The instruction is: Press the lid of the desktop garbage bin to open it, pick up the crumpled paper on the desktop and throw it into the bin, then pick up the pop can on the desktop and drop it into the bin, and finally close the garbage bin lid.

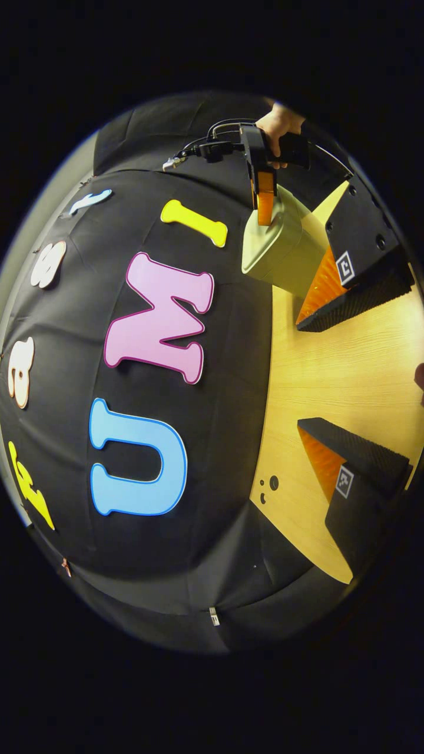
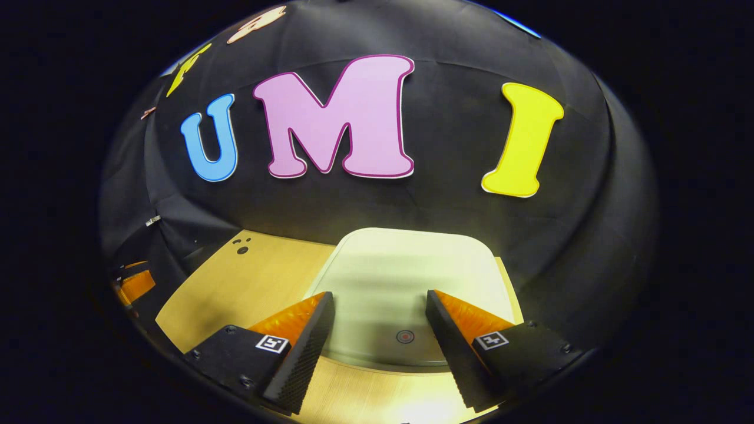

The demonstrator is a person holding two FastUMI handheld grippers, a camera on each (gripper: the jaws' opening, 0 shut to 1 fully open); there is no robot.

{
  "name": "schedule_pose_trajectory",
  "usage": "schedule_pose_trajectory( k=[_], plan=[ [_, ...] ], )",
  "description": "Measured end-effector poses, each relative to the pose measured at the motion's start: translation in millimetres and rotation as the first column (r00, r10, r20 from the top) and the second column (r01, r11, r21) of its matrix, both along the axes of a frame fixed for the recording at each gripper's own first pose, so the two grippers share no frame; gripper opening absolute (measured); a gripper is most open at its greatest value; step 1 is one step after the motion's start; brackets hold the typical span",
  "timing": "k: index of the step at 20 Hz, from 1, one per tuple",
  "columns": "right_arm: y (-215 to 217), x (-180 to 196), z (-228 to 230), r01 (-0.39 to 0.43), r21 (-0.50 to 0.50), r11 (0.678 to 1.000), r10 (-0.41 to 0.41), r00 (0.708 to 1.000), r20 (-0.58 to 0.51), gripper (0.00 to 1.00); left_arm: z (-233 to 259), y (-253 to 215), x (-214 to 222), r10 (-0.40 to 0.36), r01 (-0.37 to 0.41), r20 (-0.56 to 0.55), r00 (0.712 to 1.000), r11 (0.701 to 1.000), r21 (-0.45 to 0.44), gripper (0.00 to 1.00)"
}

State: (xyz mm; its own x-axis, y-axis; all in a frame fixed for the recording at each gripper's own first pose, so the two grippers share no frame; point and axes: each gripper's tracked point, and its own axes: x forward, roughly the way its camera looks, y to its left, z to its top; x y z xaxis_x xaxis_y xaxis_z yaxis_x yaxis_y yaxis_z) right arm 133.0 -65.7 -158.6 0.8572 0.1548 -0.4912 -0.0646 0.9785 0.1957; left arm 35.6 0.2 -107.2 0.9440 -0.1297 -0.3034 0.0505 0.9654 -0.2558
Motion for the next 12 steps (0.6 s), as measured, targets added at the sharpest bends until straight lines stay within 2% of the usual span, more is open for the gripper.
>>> schedule_pose_trajectory(
  k=[9,12],
  plan=[
    [1.9,-10.2,-8.6,0.025,0.021,0.999,-0.026,0.999,0.036,0.99,-2.6,0.1,0.0,0.0,0.0,-0.001,1.0,1.0,-0.01,0.95],
    [1.6,-4.2,-2.4,0.031,0.039,0.999,-0.034,0.996,0.086,0.99,-1.5,-0.6,1.0,0.0,0.0,0.005,1.0,1.0,-0.006,0.95]
  ],
)
